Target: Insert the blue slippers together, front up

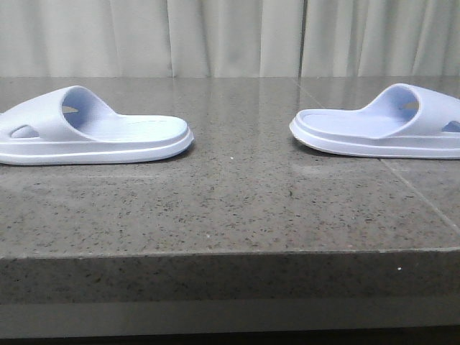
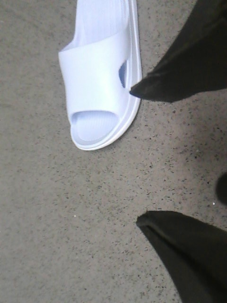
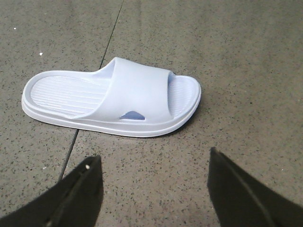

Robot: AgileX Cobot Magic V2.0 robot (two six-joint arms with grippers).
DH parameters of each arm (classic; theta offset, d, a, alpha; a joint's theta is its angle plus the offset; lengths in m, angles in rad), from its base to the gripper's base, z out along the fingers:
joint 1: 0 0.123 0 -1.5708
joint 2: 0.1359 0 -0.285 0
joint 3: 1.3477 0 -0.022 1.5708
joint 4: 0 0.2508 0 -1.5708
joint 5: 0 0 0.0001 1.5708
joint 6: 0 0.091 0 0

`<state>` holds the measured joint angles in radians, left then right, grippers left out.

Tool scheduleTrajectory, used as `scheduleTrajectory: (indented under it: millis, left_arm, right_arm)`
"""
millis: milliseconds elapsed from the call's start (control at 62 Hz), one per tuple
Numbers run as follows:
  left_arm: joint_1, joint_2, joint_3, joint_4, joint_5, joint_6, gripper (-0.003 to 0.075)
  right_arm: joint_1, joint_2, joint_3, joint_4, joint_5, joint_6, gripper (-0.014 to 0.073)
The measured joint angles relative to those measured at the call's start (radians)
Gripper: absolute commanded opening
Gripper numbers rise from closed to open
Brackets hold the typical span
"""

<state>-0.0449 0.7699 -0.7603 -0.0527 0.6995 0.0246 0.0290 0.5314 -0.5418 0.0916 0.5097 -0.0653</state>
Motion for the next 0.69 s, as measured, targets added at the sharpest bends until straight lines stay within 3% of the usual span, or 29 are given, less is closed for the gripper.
scheduleTrajectory:
  millis: [339,694]
  left_arm:
    - [0.064,0.366,-0.195,-0.092,0.140,0.088,0.0491]
    - [0.286,0.643,-0.274,-0.607,0.189,0.492,0.0491]
  right_arm:
    - [0.000,0.001,0.000,0.000,0.002,0.000,0.0500]
    - [0.000,0.001,0.000,0.000,0.002,0.000,0.0500]
